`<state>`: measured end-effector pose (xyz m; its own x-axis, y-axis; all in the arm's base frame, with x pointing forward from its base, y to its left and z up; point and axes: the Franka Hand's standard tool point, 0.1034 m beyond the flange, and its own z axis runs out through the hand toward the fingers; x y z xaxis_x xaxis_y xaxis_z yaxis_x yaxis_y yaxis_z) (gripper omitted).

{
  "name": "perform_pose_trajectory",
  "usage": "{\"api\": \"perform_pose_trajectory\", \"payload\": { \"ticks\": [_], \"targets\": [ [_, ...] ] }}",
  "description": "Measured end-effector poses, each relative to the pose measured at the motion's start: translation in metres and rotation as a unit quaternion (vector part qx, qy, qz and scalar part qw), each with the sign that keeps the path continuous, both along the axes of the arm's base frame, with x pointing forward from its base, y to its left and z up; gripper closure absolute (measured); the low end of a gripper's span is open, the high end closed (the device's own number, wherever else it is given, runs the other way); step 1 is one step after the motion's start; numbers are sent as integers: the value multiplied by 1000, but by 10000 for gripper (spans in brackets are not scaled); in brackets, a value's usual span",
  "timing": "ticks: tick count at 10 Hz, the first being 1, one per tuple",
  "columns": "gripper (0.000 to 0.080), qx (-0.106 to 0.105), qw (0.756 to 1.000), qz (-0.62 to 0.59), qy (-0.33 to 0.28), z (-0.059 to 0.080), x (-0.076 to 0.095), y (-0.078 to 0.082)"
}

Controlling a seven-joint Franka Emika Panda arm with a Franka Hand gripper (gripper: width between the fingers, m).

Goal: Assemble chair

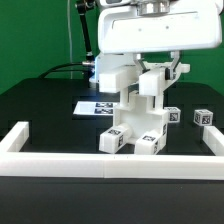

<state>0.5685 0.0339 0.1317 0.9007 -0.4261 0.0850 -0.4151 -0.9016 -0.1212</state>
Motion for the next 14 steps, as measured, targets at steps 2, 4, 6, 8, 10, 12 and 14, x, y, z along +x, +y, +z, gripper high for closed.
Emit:
{"api": "perform_pose_trajectory", "payload": {
  "ticks": [2,4,6,8,10,12,14],
  "targets": [
    [509,0,1000,0,0,0,0,0],
    [509,0,1000,0,0,0,0,0],
    [509,0,1000,-3,-2,0,0,0],
    [509,2,1000,-5,-1,1,-2,3],
    [509,2,1000,-4,-1,1,-2,5],
    [509,2,1000,-3,-1,1,-2,5],
    [509,2,1000,-4,-1,1,-2,5]
  ]
}}
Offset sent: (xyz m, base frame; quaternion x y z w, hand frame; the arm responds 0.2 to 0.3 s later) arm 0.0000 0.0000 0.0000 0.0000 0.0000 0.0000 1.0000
